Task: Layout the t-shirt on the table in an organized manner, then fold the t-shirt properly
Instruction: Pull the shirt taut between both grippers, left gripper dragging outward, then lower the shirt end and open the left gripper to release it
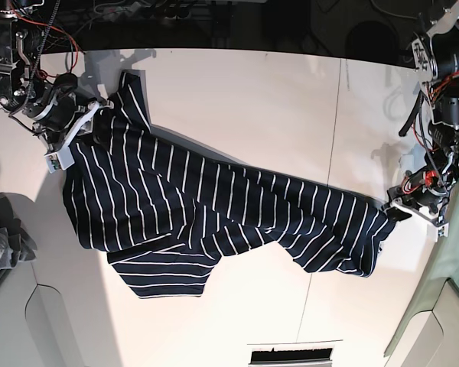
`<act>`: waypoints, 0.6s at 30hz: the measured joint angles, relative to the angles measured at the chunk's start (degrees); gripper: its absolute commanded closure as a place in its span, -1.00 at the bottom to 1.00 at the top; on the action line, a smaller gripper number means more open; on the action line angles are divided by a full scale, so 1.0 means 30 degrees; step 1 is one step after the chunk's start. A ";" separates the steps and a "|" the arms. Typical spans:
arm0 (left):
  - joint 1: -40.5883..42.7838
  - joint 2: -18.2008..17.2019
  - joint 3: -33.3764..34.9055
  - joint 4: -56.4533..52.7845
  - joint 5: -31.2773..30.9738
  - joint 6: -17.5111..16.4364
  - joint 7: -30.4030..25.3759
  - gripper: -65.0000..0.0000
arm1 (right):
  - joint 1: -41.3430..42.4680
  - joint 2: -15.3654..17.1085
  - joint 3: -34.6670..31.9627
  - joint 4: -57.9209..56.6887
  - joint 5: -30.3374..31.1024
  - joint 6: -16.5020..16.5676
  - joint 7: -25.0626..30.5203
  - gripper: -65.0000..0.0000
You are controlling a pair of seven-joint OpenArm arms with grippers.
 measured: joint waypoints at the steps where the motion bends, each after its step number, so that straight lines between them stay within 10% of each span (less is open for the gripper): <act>1: -0.0066 0.0015 0.0000 -0.0007 -0.0029 -0.0015 -0.0131 -0.09 | 0.0000 0.0000 0.0000 0.0000 0.0007 0.0000 0.0007 0.46; 10: -0.0022 0.1311 0.0051 -0.0095 0.0583 0.0758 -0.0663 -0.07 | 0.0007 -0.0036 0.0000 0.0000 0.0007 0.0000 -0.0007 0.46; 15: -0.0240 0.2069 0.0051 -0.0087 0.1326 0.0758 -0.0765 1.00 | 0.0007 -0.0044 0.0000 0.0000 0.0007 0.0000 -0.0146 0.46; 18: -0.0372 0.2106 0.0051 -0.0087 0.1341 0.0765 -0.0743 1.00 | 0.0007 -0.0036 0.0000 0.0000 0.0007 0.0000 -0.0146 0.46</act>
